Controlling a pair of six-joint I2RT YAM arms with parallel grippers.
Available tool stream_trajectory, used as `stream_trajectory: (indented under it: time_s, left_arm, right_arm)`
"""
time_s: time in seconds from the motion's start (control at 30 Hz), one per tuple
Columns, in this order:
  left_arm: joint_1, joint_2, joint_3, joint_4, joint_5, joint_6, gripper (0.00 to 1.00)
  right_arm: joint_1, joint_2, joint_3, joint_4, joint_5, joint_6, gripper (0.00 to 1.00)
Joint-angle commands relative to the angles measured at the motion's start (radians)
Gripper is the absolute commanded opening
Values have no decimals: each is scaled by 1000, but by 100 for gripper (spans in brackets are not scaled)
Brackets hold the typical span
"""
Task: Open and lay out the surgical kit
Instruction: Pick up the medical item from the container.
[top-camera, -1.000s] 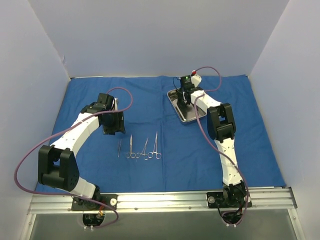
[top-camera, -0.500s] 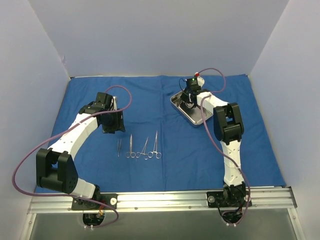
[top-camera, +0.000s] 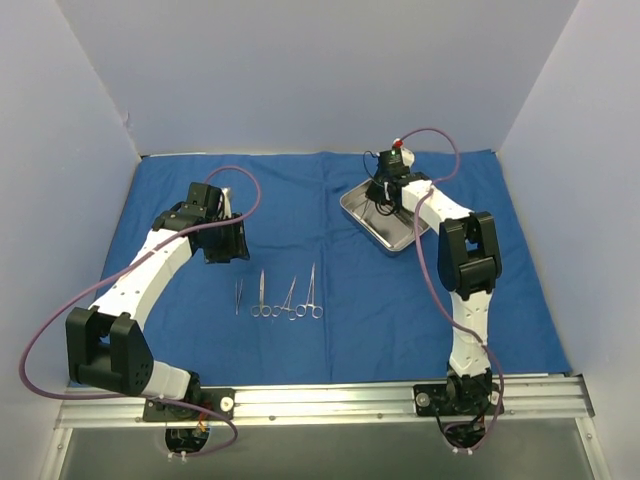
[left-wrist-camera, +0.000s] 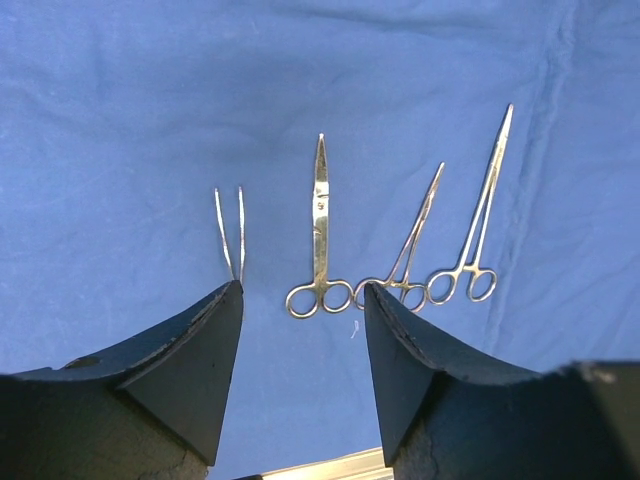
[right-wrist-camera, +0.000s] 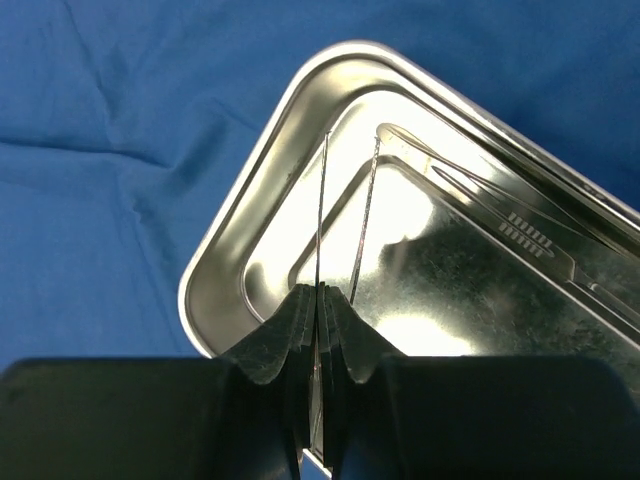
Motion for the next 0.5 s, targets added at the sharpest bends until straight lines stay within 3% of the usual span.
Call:
stream_trajectory:
  time_s: [0.0,0.17,0.27,0.33,0.47]
  left_arm:
    - [-4,-32,28,29,27,-22,60]
    - [-8,-12,30,118,205,-14,59]
    - [-8,17,24,260,435,-60,61]
    - [-10,52,36,364,580,-97,61]
    - [-15,111,31,587,788,-264,63]
  right_arm:
    - [-2,-20,37,-32,6,-45,0]
    - [0,-40,60,-38,9,-86,0]
    - [-2,-121,-12,22,-100,-87,0]
    - [-2,-165,-56,104,-199,-83,0]
    - [15,-300,-174,213,-568,-44,0]
